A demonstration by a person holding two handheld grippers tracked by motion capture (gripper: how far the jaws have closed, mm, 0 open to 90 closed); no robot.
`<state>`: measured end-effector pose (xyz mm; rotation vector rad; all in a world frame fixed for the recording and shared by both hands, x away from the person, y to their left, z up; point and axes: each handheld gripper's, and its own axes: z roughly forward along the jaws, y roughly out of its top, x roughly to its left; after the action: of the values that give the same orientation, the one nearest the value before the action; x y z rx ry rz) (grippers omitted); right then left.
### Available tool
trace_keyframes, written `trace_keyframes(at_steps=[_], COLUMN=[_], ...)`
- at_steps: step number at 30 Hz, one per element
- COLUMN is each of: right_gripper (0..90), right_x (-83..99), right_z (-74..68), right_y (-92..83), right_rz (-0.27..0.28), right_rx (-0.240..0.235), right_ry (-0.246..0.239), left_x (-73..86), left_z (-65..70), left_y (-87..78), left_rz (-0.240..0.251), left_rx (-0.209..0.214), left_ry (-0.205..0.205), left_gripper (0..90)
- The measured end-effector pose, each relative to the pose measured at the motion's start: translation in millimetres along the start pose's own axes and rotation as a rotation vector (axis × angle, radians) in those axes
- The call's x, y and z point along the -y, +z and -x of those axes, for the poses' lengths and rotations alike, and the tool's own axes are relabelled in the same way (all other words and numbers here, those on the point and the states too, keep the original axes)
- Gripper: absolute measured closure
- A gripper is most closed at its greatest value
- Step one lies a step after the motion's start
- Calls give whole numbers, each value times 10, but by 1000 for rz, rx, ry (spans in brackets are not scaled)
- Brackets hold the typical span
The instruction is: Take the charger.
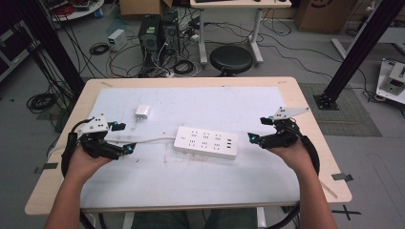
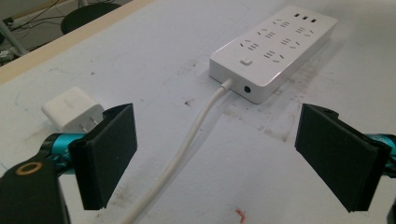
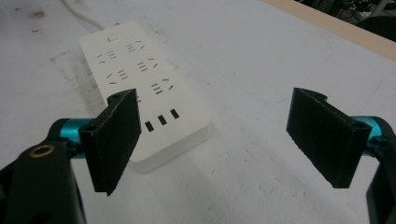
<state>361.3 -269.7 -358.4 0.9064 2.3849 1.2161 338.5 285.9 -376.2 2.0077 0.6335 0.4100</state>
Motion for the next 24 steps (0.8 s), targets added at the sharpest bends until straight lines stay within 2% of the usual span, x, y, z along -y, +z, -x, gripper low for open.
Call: trace_keyframes(at_steps=[5, 8, 9, 16, 18, 21, 24], right_gripper=[181, 182, 181, 182, 182, 182, 181], right_x=[-22, -33, -37, -46, -47, -38, -29], right_z=[-10, -13, -14, -28, -33, -38, -38], right_y=[-6, -17, -17, -22, -24, -18, -7], right_rz=[-2, 2, 0, -3, -3, -8, -8], right_rx=[-1, -4, -4, 13, 17, 21, 18], right_ry=[0, -3, -4, -11, -10, -1, -4], left_x=[-31, -50, -62, -221, -243, -285, -301], left_z=[-12, -63, -84, -332, -413, -545, -673], left_y=[10, 36, 46, 162, 235, 372, 508], left_rz=[-3, -1, 6, 11, 31, -11, -17], left_rx=[-22, -62, -81, -174, -190, -204, -220], left_ry=[-11, -30, -48, -103, -140, -162, -187], left_gripper=[129, 129, 129, 129, 130, 130, 130])
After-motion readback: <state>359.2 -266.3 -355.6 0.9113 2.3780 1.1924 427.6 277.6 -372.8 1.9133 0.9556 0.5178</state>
